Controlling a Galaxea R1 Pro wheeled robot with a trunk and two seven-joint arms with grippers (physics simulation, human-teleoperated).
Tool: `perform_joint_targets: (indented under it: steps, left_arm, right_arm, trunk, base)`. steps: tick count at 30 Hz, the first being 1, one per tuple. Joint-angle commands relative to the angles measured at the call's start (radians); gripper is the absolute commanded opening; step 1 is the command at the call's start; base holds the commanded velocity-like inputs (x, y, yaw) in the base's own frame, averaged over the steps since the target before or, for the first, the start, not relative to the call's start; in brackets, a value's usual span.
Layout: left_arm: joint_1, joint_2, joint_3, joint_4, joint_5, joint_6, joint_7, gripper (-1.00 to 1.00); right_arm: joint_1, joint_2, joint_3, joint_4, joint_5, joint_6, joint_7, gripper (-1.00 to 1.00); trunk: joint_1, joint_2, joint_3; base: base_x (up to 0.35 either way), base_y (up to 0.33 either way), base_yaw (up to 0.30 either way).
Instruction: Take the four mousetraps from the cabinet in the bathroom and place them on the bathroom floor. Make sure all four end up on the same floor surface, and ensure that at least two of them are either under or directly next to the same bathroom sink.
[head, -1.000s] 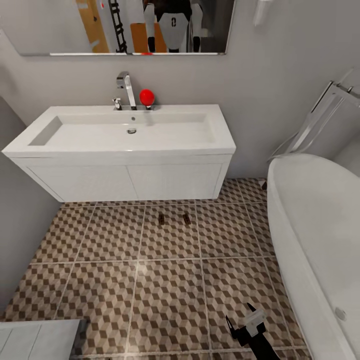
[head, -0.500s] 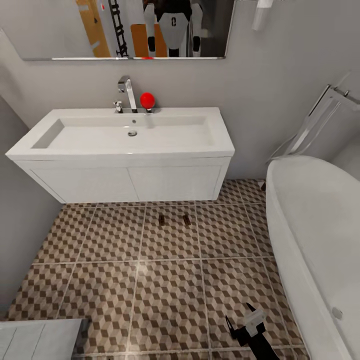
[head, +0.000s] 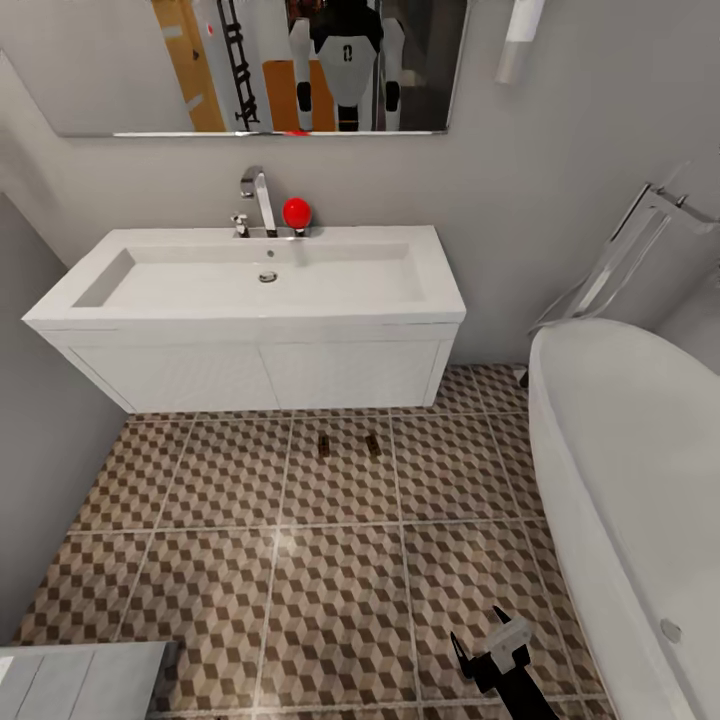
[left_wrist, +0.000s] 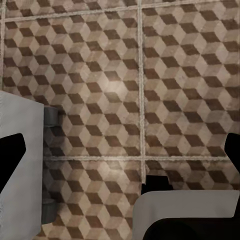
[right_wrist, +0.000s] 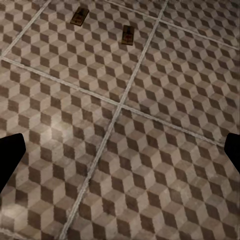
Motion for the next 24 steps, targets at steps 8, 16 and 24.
perform_joint_targets:
  steps: [8, 16, 24]
  left_arm:
    - [-0.001, -0.001, -0.009, 0.003, 0.003, -0.005, 0.005, 1.00]
    - [-0.001, -0.001, -0.009, 0.003, 0.003, -0.005, 0.005, 1.00]
    - [-0.001, -0.001, -0.009, 0.003, 0.003, -0.005, 0.005, 1.00]
  right_arm:
    - [0.000, 0.000, 0.000, 0.000, 0.010, -0.002, -0.008, 1.00]
    - [0.000, 0.000, 0.000, 0.000, 0.010, -0.002, -0.008, 1.00]
    - [0.000, 0.001, 0.000, 0.000, 0.010, -0.002, -0.008, 1.00]
  trunk:
    - [-0.031, 0.056, 0.037]
    - [-0.061, 0.112, 0.075]
    - [-0.092, 0.168, 0.112]
  base:
    - [0.000, 0.000, 0.000]
    - [0.000, 0.000, 0.000]
    - [0.000, 0.000, 0.000]
